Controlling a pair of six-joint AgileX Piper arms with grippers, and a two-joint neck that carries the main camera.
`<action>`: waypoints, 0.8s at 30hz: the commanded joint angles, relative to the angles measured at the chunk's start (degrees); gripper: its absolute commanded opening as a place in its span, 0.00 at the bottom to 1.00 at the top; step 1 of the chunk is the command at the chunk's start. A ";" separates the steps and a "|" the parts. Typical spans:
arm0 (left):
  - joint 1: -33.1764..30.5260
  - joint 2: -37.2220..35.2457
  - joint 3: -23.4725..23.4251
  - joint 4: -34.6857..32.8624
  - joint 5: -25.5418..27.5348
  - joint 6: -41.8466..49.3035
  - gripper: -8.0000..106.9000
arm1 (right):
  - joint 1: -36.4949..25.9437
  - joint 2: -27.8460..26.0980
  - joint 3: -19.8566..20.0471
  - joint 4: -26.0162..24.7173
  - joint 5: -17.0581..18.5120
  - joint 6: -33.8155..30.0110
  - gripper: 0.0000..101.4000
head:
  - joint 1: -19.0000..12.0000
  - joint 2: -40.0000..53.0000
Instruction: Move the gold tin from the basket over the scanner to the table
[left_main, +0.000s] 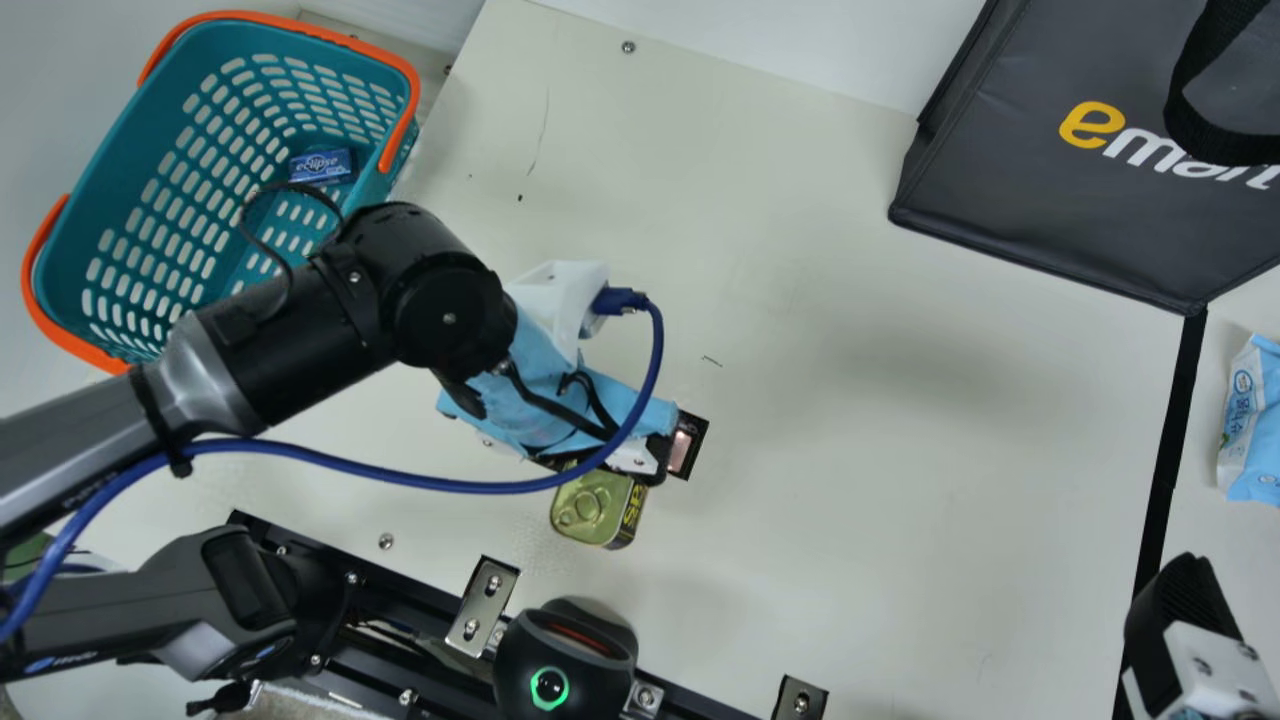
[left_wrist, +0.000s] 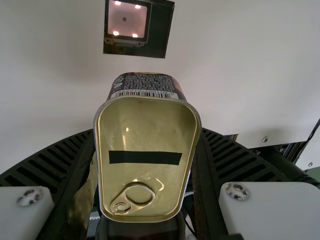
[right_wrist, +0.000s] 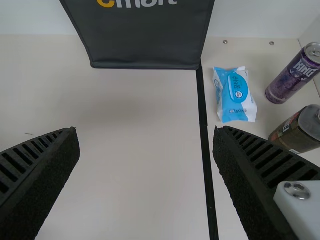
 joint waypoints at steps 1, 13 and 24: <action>-0.32 0.04 0.05 -0.08 0.04 -0.11 0.00 | 0.00 0.00 0.00 0.00 0.00 0.00 0.94 | -1.75 0.14; -0.70 2.66 -3.39 6.78 0.04 -0.26 0.00 | 0.00 0.00 0.00 0.00 0.00 0.00 0.94 | -1.75 0.14; -0.58 9.53 -7.84 12.05 0.04 1.05 0.00 | 0.00 0.00 0.00 0.00 -0.11 0.00 0.94 | -1.75 0.14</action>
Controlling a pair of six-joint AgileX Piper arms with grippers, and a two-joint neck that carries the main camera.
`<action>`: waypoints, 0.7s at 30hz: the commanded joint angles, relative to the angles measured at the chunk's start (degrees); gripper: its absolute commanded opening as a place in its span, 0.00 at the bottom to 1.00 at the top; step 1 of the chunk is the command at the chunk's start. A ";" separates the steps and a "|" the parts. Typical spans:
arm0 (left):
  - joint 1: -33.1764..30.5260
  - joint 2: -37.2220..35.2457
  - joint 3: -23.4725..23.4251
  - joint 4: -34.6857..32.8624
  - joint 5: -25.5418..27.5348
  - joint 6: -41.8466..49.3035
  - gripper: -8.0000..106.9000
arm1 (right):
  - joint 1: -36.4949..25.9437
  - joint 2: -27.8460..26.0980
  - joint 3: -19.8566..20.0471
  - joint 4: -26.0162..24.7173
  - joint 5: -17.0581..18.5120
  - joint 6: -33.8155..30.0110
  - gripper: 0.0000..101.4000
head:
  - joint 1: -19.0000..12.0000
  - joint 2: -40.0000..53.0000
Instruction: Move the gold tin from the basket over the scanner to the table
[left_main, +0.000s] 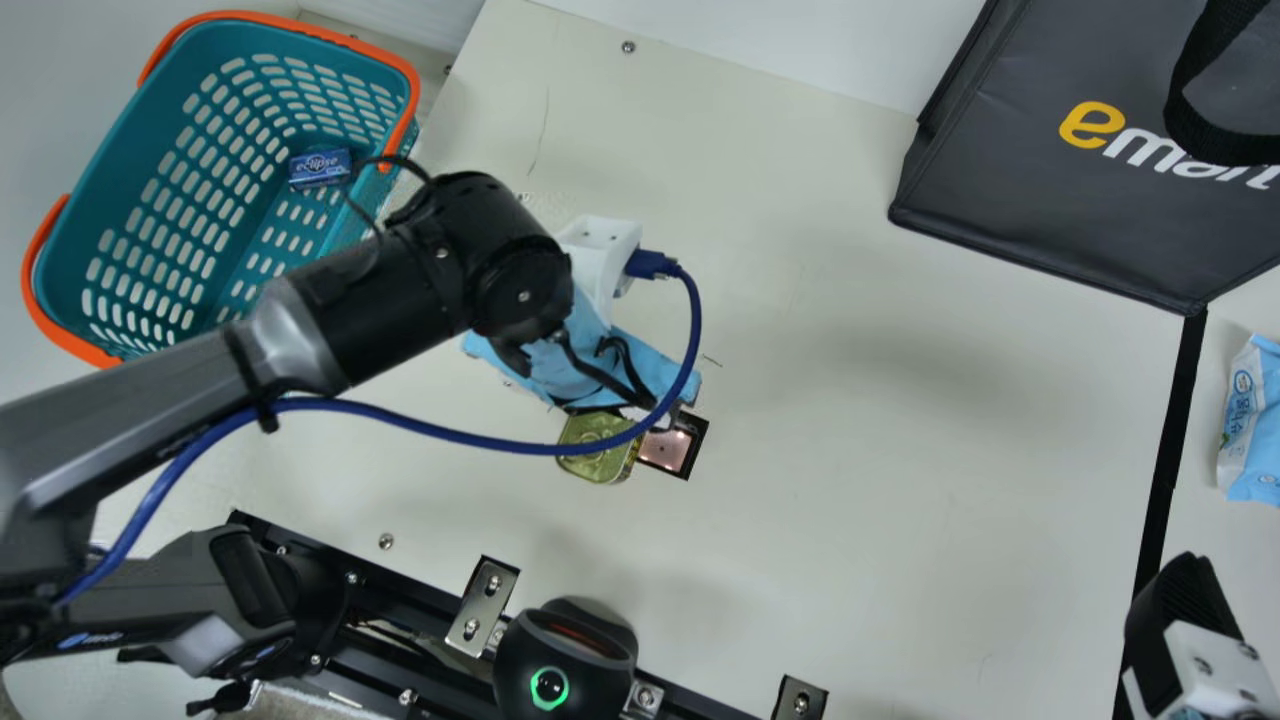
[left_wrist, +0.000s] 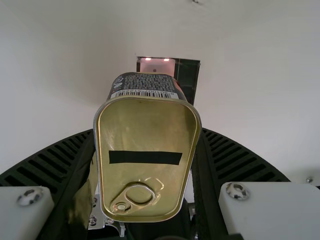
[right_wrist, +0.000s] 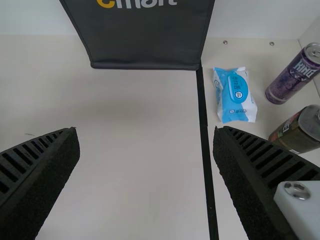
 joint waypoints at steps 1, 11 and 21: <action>-0.12 1.33 -0.66 0.40 0.04 0.24 0.00 | 0.00 0.00 0.00 0.00 0.00 0.00 0.94 | -1.66 0.14; -1.43 7.27 -5.30 2.33 0.04 -0.63 0.00 | 0.00 0.00 0.00 0.00 0.00 0.00 0.94 | -1.66 0.14; -2.47 11.87 -6.64 3.39 -2.33 -3.10 0.00 | 0.00 0.00 0.00 0.00 0.00 0.00 0.94 | -1.66 0.14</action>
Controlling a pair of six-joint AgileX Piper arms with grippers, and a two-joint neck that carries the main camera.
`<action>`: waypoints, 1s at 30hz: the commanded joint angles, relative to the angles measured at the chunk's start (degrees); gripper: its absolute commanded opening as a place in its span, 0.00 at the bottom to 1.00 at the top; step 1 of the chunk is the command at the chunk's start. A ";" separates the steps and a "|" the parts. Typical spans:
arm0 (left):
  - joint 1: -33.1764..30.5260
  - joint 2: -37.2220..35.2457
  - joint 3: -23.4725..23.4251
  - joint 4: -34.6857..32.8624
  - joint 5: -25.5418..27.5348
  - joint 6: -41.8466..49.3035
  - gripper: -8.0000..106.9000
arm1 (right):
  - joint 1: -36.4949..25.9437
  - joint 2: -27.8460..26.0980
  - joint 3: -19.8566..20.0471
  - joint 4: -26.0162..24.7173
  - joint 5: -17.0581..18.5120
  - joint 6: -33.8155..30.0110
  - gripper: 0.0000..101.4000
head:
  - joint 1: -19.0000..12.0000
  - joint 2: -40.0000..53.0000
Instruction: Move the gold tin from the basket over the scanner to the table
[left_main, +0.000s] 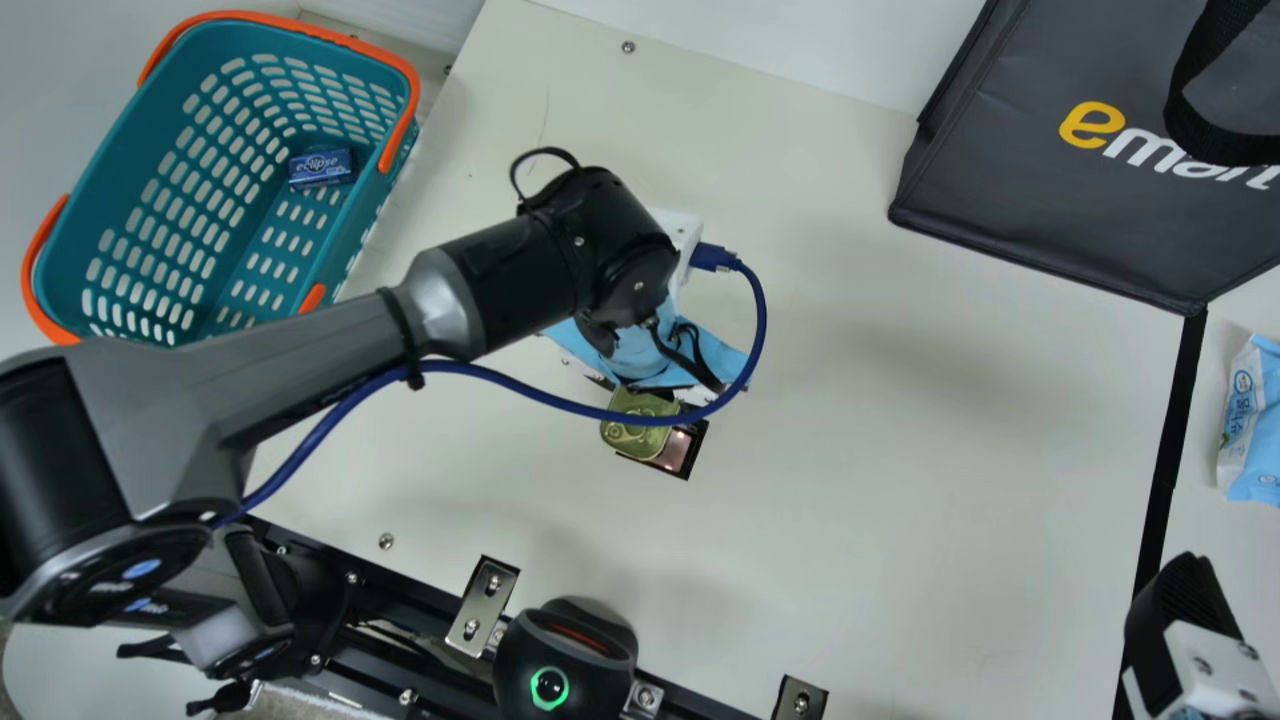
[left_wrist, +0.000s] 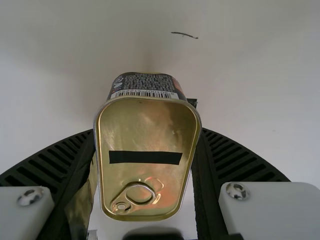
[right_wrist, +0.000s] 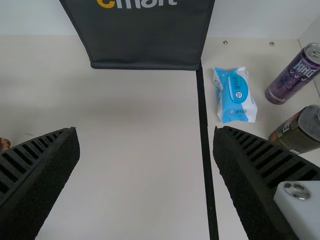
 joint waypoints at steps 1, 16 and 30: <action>-0.12 0.47 0.30 0.12 -0.67 -0.27 0.00 | 0.00 0.00 0.00 0.00 0.00 0.00 0.94 | -1.75 0.23; -1.09 2.04 2.70 0.37 -4.10 -1.89 0.12 | 0.00 0.00 0.00 0.00 0.00 0.00 0.94 | -1.75 0.23; -1.77 1.97 3.31 0.45 -4.67 -2.43 0.52 | 0.00 0.00 0.00 0.00 0.02 0.00 0.94 | -1.75 0.23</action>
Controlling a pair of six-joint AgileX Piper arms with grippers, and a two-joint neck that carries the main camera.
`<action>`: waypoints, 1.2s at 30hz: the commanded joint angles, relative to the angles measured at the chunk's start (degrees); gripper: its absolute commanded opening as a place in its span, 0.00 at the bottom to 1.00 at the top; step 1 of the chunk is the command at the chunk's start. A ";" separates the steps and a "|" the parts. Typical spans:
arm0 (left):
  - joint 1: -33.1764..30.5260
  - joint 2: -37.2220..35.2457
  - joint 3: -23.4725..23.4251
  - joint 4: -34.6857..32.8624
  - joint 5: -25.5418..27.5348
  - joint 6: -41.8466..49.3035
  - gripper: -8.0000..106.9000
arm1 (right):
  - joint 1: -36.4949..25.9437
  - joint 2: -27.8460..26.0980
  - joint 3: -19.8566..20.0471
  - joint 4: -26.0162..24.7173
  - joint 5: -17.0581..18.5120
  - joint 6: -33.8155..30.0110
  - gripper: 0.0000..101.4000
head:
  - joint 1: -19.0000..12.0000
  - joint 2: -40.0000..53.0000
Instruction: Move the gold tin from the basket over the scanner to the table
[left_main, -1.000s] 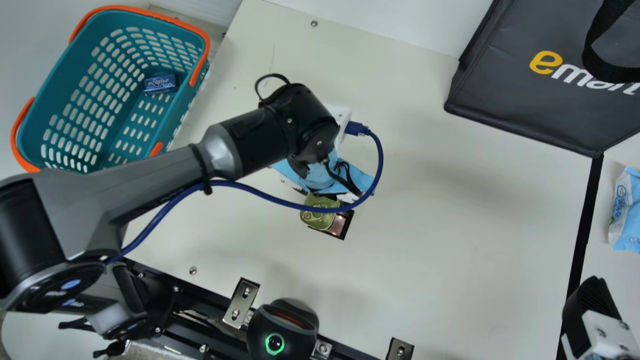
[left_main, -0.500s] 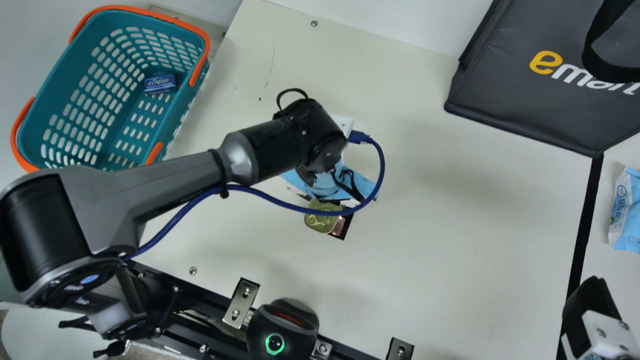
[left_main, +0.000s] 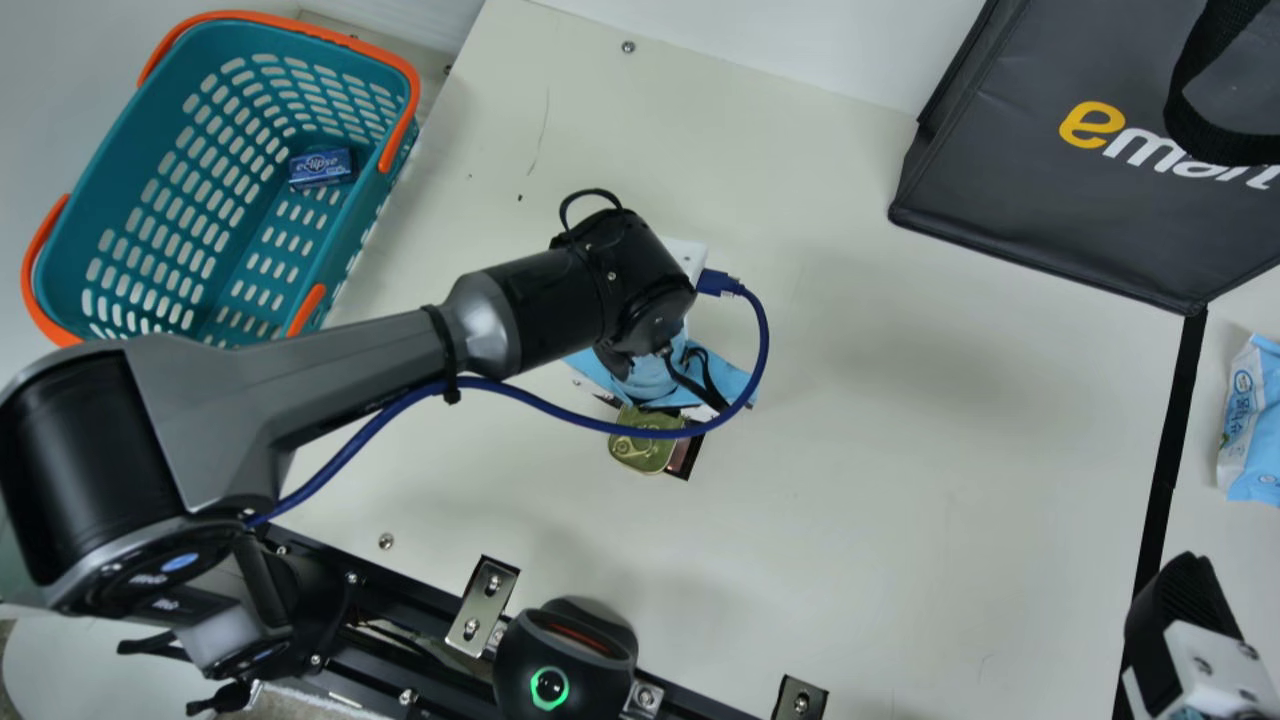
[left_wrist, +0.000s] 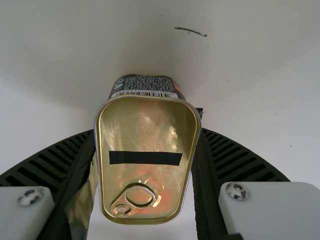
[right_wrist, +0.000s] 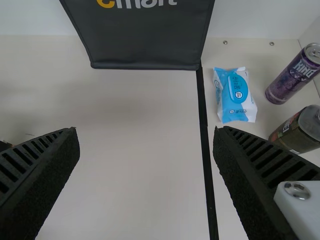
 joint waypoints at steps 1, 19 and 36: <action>-0.08 -0.08 0.07 -0.25 -0.11 0.23 0.55 | 0.00 0.00 0.00 0.00 0.00 0.00 0.94 | -1.75 0.14; 10.01 -15.42 6.01 -9.19 0.07 16.95 0.85 | 0.00 0.00 0.00 0.00 0.00 0.00 0.94 | -1.75 0.14; 20.67 -35.25 12.19 -0.02 2.06 23.68 0.85 | 0.00 0.00 0.00 0.00 -0.07 0.00 0.94 | -1.75 0.14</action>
